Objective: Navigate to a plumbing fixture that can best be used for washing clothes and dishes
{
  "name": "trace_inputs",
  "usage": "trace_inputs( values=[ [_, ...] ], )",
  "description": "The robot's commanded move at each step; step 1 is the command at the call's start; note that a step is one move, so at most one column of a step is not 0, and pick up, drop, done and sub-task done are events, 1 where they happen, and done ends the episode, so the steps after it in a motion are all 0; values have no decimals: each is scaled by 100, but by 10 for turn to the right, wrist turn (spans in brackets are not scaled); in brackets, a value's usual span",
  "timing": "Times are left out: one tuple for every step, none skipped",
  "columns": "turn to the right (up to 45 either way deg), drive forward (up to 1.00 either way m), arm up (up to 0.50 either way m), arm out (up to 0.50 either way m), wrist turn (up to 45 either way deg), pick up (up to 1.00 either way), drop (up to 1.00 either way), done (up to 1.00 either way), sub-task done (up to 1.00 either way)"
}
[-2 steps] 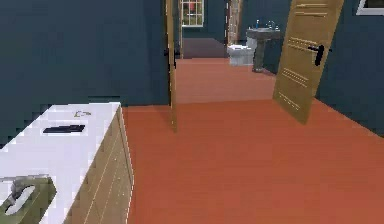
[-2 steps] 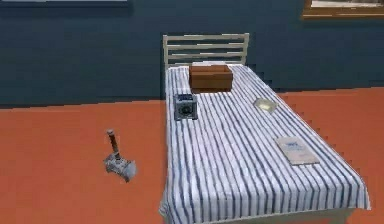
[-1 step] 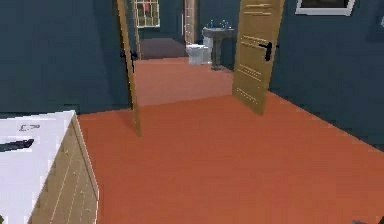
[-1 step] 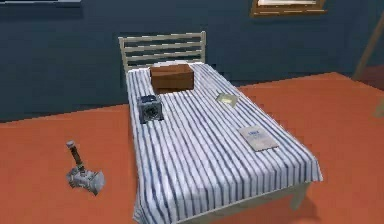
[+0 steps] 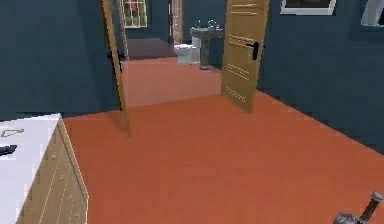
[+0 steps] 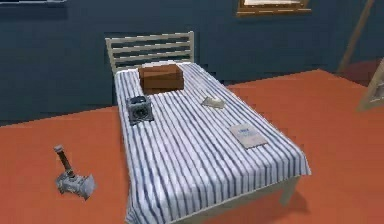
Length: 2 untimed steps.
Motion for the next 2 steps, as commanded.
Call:
trace_inputs(
  values=[
    [0, 100, 0, 0, 0, 0, 0, 0, 0],
    [0, 100, 0, 0, 0, 0, 0, 0, 0]
  ],
)
